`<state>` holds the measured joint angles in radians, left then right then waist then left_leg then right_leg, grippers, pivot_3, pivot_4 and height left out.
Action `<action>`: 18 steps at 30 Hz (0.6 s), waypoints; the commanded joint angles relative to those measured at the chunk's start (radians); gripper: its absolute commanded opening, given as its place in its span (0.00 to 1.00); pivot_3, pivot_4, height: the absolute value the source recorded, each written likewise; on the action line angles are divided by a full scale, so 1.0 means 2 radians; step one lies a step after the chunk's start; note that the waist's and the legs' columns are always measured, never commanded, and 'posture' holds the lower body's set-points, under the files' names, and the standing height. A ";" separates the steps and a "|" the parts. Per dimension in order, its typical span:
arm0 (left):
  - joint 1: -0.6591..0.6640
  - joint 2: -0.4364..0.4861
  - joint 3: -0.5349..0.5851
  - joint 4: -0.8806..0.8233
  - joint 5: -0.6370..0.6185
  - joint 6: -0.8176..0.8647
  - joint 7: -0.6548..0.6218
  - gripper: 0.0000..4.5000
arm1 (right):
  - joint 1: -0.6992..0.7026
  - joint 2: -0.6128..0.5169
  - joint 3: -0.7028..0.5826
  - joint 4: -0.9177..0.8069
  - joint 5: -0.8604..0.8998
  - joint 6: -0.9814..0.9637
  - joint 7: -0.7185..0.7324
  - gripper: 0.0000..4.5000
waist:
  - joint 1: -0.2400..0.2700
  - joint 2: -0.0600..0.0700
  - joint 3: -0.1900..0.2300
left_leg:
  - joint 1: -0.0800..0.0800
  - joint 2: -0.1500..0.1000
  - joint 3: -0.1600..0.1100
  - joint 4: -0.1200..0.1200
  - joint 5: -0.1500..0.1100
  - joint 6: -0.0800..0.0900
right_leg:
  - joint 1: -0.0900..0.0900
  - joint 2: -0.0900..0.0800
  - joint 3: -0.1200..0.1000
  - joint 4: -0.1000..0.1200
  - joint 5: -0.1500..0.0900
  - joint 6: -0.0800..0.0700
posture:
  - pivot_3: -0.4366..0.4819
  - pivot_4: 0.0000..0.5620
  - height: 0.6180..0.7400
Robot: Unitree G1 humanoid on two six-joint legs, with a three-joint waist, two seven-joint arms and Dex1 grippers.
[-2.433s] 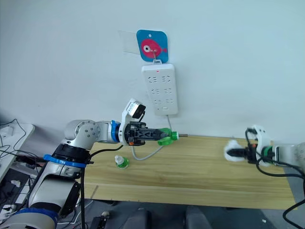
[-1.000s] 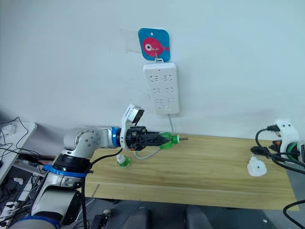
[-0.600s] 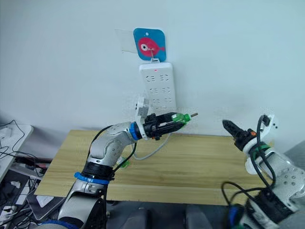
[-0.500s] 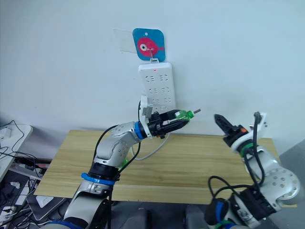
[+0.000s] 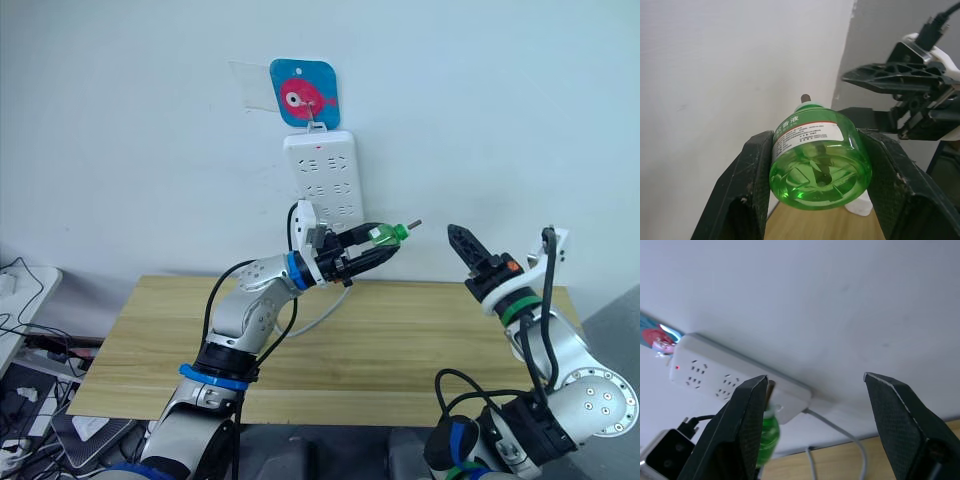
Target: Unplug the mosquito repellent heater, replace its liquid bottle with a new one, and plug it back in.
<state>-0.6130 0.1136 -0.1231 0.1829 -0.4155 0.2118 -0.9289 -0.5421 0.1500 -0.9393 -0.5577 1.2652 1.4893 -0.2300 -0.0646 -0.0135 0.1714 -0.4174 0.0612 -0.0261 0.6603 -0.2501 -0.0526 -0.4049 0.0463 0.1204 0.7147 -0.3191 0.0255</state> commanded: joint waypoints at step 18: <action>0.005 0.001 -0.006 -0.043 -0.007 0.002 -0.004 0.50 | 0.138 -0.107 0.309 0.030 0.274 -0.337 -0.158 0.71 | -0.005 0.000 0.000 | 0.000 0.001 0.000 0.000 0.000 0.000 | 0.000 0.001 0.000 -0.001 0.000 0.000 | 0.50 0.27 1.00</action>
<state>-0.6073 0.1173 -0.1309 0.1462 -0.4168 0.2177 -0.9304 -0.2630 -0.0527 -0.3390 -0.4665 1.7890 0.8540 -0.5659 -0.0746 -0.0136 0.1715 -0.4181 0.0622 -0.0268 0.6598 -0.2501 -0.0526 -0.4050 0.0474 0.1201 0.7132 -0.3194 0.0261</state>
